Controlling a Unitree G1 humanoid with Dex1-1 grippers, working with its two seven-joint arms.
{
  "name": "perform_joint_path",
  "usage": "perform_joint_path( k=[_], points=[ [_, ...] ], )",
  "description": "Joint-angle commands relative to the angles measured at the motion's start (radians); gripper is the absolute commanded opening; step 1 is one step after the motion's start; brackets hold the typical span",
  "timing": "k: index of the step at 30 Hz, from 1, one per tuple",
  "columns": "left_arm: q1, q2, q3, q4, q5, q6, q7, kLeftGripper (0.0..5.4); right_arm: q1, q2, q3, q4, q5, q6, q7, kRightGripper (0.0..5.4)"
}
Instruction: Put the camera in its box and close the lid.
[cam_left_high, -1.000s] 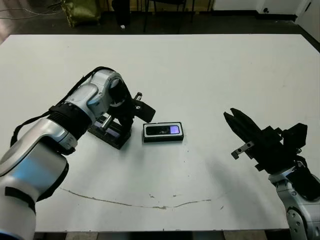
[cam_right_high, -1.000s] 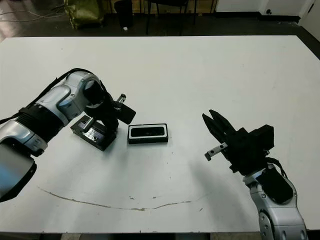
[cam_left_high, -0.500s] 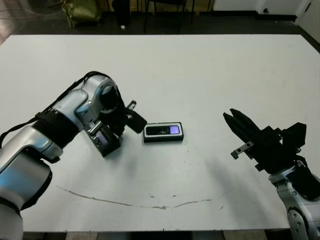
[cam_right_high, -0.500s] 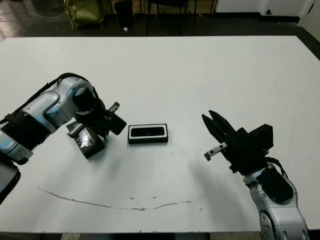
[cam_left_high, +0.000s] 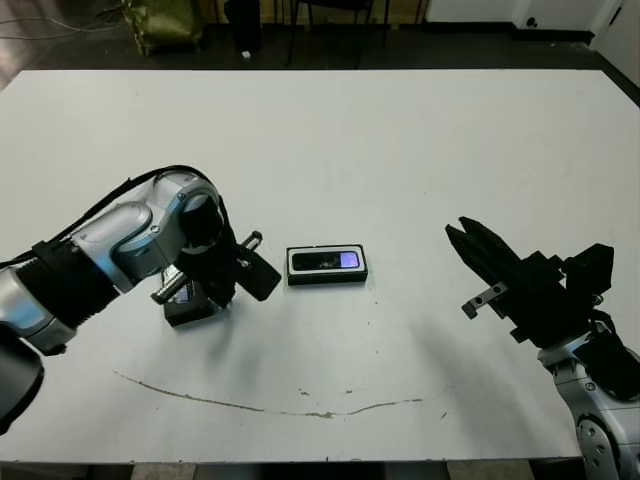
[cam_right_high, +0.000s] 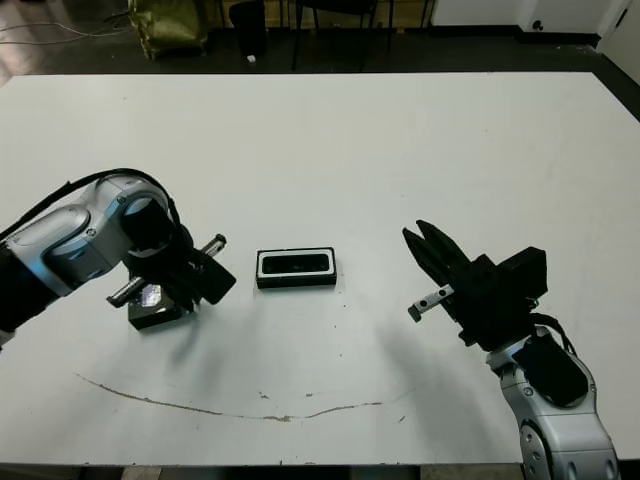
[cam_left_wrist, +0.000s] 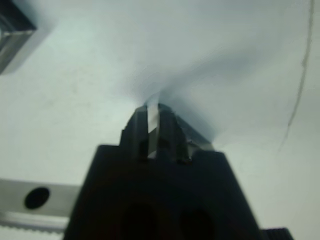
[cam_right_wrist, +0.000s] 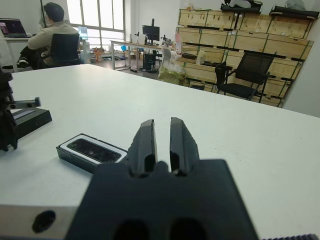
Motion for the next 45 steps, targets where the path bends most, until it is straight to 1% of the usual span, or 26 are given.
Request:
perform_joint_path(
  k=[1,4,7,11,14,18,22,24,27,30,33,36,40,42,44,45],
  points=[
    [0.042,0.034,-0.045,-0.007,-0.017,-0.007,-0.007,0.00,0.014,-0.014,-0.003,-0.001,0.001,0.024,-0.008,0.01],
    [0.046,0.051,-0.049,-0.006,-0.016,-0.040,-0.007,0.00,0.015,-0.013,-0.005,-0.002,0.006,0.031,-0.009,0.01],
    [0.060,0.061,-0.038,-0.003,0.003,-0.055,-0.007,0.00,0.016,-0.016,-0.005,-0.004,0.004,0.035,-0.008,0.01],
    [0.095,0.075,-0.007,-0.006,0.041,-0.070,-0.007,0.00,0.018,-0.014,-0.005,-0.008,0.000,0.035,-0.012,0.01],
    [0.111,0.091,-0.013,-0.007,0.055,-0.062,-0.007,0.00,0.018,-0.013,-0.007,0.000,0.009,0.033,-0.005,0.01],
    [0.137,0.108,0.004,-0.025,0.093,-0.093,-0.007,0.00,0.015,-0.015,-0.006,0.011,0.010,0.020,0.006,0.01],
    [0.158,0.114,0.001,-0.047,0.088,-0.051,-0.007,0.00,0.018,-0.017,0.003,0.001,-0.007,0.021,0.000,0.01],
    [0.157,0.115,-0.005,-0.060,0.010,0.026,-0.007,0.00,0.016,-0.018,0.006,-0.001,-0.007,0.027,0.000,0.01],
    [0.151,0.125,0.024,-0.127,-0.101,0.030,-0.007,0.00,0.016,-0.022,0.015,-0.009,-0.019,0.041,-0.010,0.01],
    [0.128,0.123,0.085,-0.217,-0.218,0.031,-0.007,0.00,0.018,-0.020,0.030,-0.020,-0.032,0.049,-0.023,0.01],
    [0.119,0.103,0.168,-0.250,-0.337,0.081,-0.007,0.00,0.015,-0.013,0.041,-0.011,-0.026,0.039,-0.019,0.01],
    [0.142,0.100,0.298,-0.321,-0.443,0.172,0.020,0.00,0.009,-0.010,0.046,0.017,-0.015,0.010,0.002,0.01],
    [0.193,0.103,0.480,-0.395,-0.616,0.351,0.090,0.00,0.004,-0.007,0.047,0.041,-0.001,-0.005,0.018,0.01],
    [0.269,0.103,0.599,-0.443,-0.694,0.441,0.185,0.00,0.003,-0.007,0.048,0.043,0.001,-0.003,0.017,0.01],
    [0.373,0.088,0.738,-0.520,-0.751,0.529,0.328,0.00,0.004,-0.007,0.052,0.041,-0.004,-0.003,0.012,0.01],
    [0.420,0.074,0.793,-0.550,-0.775,0.550,0.388,0.00,0.005,-0.007,0.054,0.038,-0.008,-0.002,0.008,0.01]
  ],
)
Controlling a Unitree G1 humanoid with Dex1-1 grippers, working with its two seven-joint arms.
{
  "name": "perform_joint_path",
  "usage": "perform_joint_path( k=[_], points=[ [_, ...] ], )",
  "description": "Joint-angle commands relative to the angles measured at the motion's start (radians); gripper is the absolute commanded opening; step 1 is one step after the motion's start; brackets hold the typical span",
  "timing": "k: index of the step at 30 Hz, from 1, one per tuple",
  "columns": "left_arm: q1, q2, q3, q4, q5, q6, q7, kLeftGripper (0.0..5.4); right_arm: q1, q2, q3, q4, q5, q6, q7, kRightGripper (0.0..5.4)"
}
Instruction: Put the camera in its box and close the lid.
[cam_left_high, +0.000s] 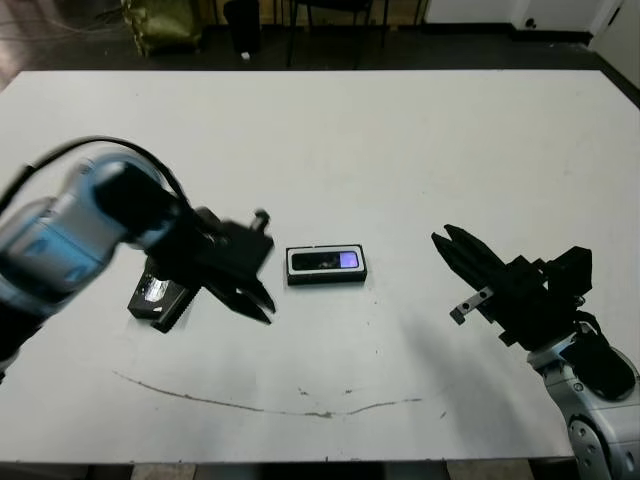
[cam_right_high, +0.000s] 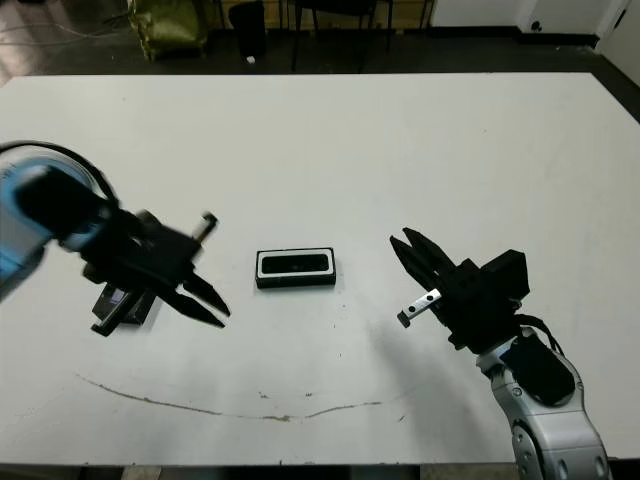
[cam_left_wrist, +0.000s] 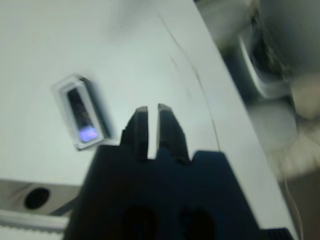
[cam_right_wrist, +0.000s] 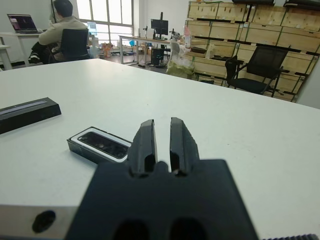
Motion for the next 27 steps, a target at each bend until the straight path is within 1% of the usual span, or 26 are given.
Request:
perform_joint_path(
  k=[1,3,4,5,8,10,13,16,18,21,24,27],
  points=[
    [0.183,-0.059,0.189,-0.095,-0.079,0.073,0.200,0.00,0.012,-0.002,0.006,0.008,-0.009,0.001,-0.005,0.01],
    [0.332,-0.174,0.306,-0.171,-0.108,0.075,0.394,0.00,0.012,-0.001,0.009,0.009,-0.011,-0.003,-0.006,0.01],
    [0.392,-0.222,0.344,-0.204,-0.114,0.072,0.476,0.00,0.013,0.000,0.009,0.010,-0.008,-0.004,-0.004,0.01],
    [0.458,-0.281,0.372,-0.247,-0.095,0.058,0.572,0.00,0.013,0.001,0.009,0.009,-0.004,-0.002,-0.003,0.01],
    [0.597,-0.404,0.412,-0.321,-0.062,0.004,0.762,0.00,0.012,0.004,0.008,0.016,0.007,-0.002,0.005,0.01],
    [0.670,-0.456,0.430,-0.334,-0.048,-0.052,0.827,0.00,0.012,0.003,0.008,0.019,0.006,-0.001,0.005,0.01],
    [0.751,-0.512,0.454,-0.319,-0.037,-0.127,0.892,0.00,0.017,-0.001,0.008,0.001,-0.006,0.014,-0.010,0.01],
    [0.816,-0.578,0.463,-0.297,-0.029,-0.172,0.975,0.00,0.016,-0.003,0.009,-0.006,-0.014,0.012,-0.015,0.01],
    [0.843,-0.615,0.469,-0.306,-0.047,-0.138,1.046,0.00,0.014,-0.003,0.009,-0.004,-0.010,0.012,-0.013,0.01],
    [0.877,-0.634,0.481,-0.315,-0.069,-0.105,1.106,0.00,0.011,-0.007,0.007,0.002,-0.006,0.011,-0.008,0.01],
    [0.901,-0.627,0.474,-0.321,-0.064,-0.090,1.137,0.37,0.010,-0.004,0.005,0.008,0.001,0.007,-0.003,0.00],
    [0.911,-0.594,0.463,-0.324,-0.057,-0.070,1.138,1.07,0.011,-0.007,0.006,0.005,-0.005,0.011,-0.008,0.00]
  ],
)
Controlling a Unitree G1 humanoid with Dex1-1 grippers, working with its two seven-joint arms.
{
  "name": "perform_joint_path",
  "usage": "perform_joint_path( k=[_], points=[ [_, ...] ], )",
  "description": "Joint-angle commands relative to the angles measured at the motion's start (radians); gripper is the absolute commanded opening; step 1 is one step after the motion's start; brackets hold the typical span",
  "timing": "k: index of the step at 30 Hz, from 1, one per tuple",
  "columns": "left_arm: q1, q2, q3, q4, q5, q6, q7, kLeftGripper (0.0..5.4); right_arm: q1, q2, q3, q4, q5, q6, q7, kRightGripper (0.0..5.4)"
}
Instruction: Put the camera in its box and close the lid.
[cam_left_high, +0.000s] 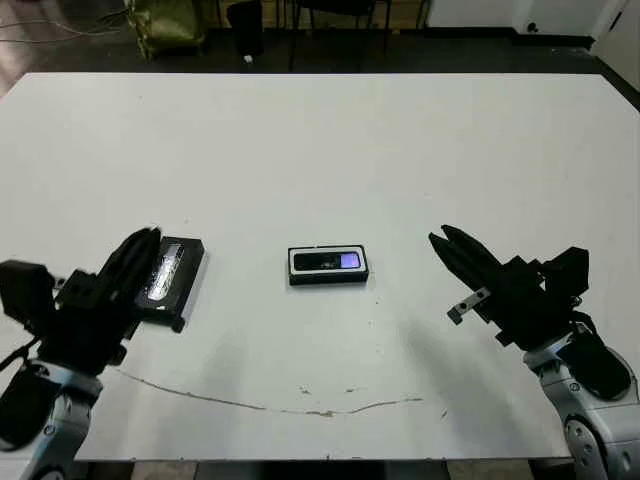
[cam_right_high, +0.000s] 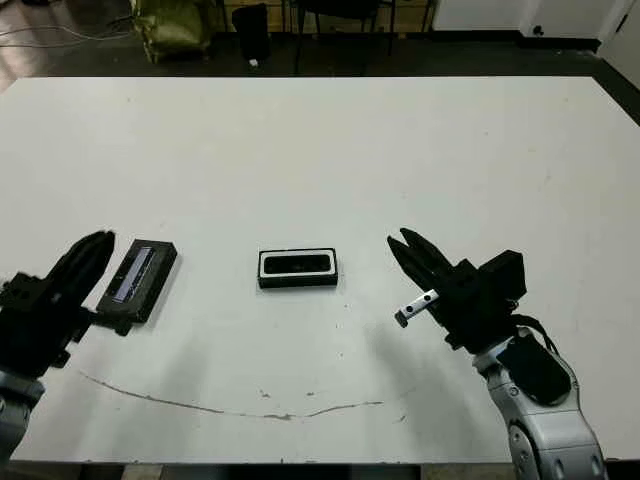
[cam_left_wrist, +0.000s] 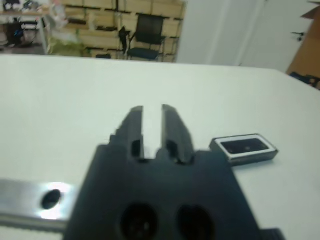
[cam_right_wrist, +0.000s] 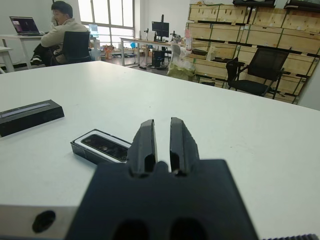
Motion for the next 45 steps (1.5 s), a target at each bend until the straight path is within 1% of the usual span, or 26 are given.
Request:
perform_joint_path(
  k=[1,4,10,18,22,30,35,39,45],
  points=[
    [0.017,0.044,-0.012,0.003,0.010,0.042,-0.002,1.31,0.008,-0.012,0.000,0.009,-0.007,0.012,-0.001,0.00],
    [-0.001,0.075,-0.016,0.036,-0.015,0.065,-0.031,2.02,0.012,-0.011,0.004,0.001,-0.015,0.014,-0.008,0.00],
    [-0.024,0.098,-0.032,0.070,-0.019,0.097,-0.030,3.47,0.017,-0.008,0.008,0.002,-0.013,0.014,-0.008,0.00],
    [-0.095,0.136,-0.015,0.046,-0.062,0.278,0.031,5.38,0.017,-0.007,0.013,0.004,-0.012,0.017,-0.008,0.00],
    [-0.154,0.128,0.042,0.063,-0.154,0.400,0.065,5.38,0.019,-0.008,0.017,-0.002,-0.016,0.032,-0.016,0.00],
    [-0.207,0.135,0.093,0.095,-0.247,0.510,0.098,5.38,0.019,-0.006,0.016,0.010,-0.008,0.027,-0.009,0.00],
    [-0.210,0.149,0.075,0.113,-0.249,0.517,0.089,5.38,0.020,-0.003,0.020,0.008,-0.012,0.026,-0.014,0.00],
    [-0.208,0.160,0.062,0.121,-0.243,0.525,0.097,5.38,0.021,-0.005,0.015,0.019,0.003,0.021,-0.002,0.00],
    [-0.214,0.232,0.036,0.149,-0.230,0.526,0.051,5.38,0.027,-0.003,0.019,0.014,-0.006,0.020,-0.008,0.00]
  ],
)
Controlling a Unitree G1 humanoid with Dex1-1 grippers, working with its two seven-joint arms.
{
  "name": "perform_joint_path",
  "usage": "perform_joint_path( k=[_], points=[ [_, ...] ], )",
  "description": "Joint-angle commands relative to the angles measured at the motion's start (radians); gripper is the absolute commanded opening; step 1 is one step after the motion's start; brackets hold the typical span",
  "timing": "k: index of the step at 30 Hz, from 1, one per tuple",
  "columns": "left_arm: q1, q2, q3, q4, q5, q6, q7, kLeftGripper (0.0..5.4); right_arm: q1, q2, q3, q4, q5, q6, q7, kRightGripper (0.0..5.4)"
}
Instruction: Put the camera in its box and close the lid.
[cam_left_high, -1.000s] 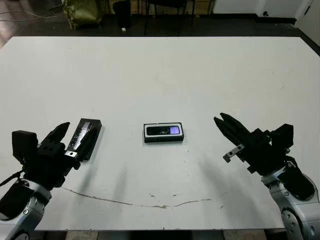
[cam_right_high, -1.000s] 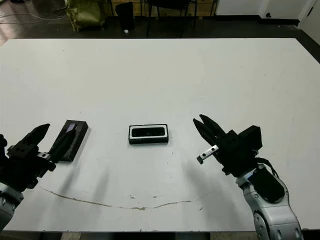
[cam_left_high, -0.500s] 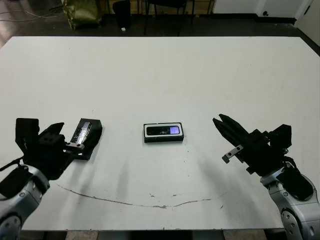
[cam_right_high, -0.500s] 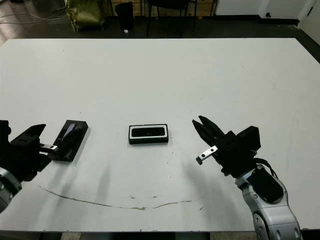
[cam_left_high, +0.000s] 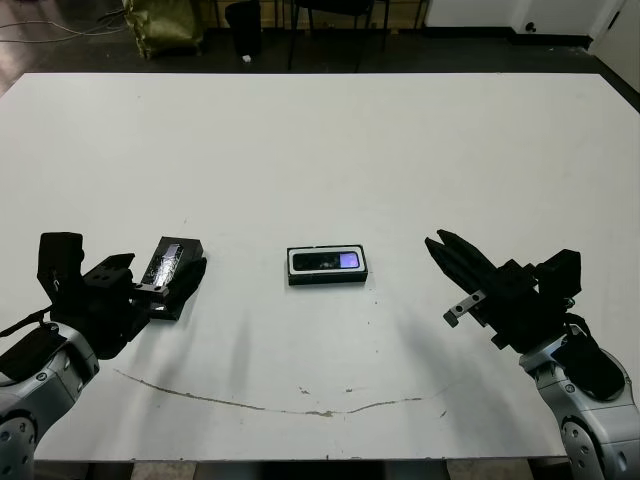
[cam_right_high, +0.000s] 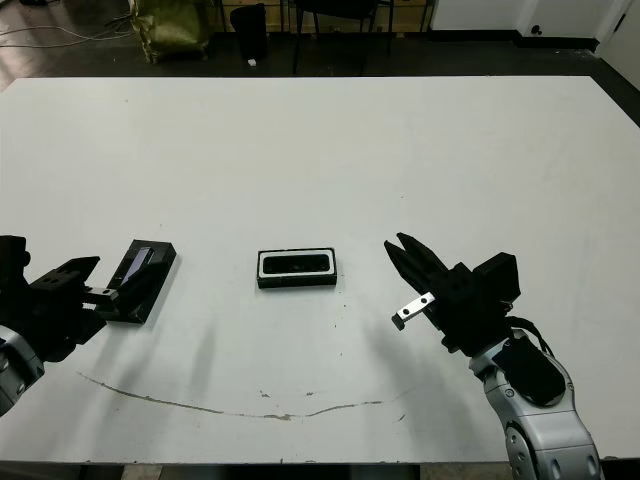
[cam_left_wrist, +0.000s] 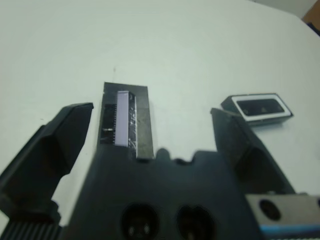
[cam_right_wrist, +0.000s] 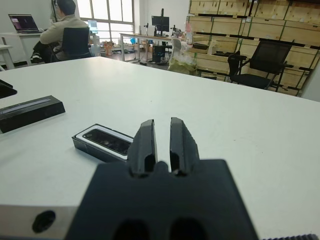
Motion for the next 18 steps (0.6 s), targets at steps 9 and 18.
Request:
perform_joint_path(
  k=[9,18],
  points=[
    [-0.015,0.090,-0.054,0.063,0.082,0.021,-0.021,5.38,0.018,-0.002,0.003,0.017,0.002,0.005,0.003,0.00],
    [-0.028,0.116,-0.067,0.092,0.122,0.040,-0.054,5.38,0.022,-0.004,0.010,0.001,-0.014,0.017,-0.012,0.00]
  ],
)
